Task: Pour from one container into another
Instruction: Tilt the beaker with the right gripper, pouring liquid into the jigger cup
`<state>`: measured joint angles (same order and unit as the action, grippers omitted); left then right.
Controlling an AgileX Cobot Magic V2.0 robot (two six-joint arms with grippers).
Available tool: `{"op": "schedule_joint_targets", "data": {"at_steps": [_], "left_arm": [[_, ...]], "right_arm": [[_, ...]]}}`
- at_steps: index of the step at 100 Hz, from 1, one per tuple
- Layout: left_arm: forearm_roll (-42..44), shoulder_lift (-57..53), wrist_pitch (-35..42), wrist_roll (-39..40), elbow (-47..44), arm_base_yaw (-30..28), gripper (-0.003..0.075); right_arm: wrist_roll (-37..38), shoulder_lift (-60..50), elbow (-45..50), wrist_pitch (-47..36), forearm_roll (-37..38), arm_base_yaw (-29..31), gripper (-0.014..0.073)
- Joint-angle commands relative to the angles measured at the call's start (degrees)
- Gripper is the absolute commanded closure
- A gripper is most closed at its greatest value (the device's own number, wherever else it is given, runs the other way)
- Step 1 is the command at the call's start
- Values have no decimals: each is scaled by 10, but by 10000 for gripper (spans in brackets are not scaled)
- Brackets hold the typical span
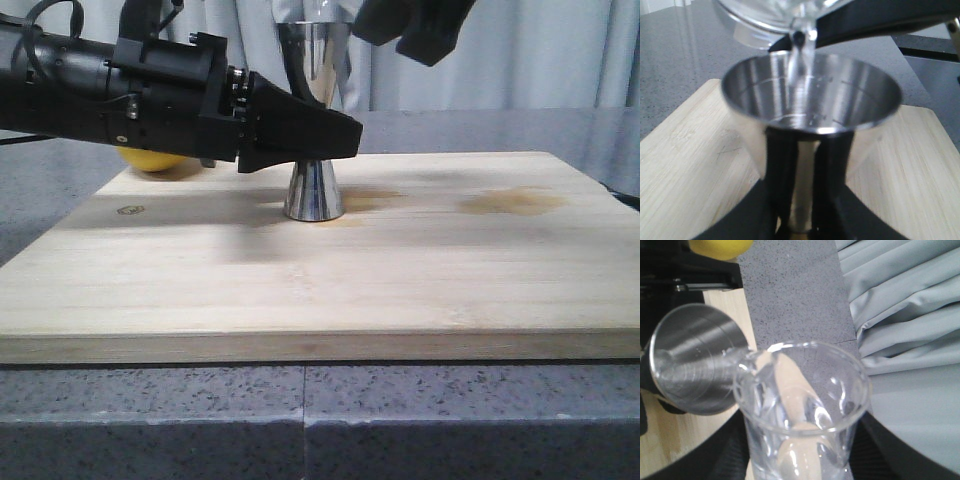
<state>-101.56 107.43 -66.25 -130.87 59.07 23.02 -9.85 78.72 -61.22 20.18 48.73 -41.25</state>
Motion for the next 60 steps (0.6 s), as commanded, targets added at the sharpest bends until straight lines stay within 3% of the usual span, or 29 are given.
{"op": "schedule_joint_targets", "data": {"at_steps": [1,60], "left_arm": [[-45,-26,-60,3,15,4,680],[-45,-26,-60,3,15,4,680]], "right_arm": [[-3,-18,-23,-21,28,-2,316],[-3,-18,-23,-21,82,-2,316]]}}
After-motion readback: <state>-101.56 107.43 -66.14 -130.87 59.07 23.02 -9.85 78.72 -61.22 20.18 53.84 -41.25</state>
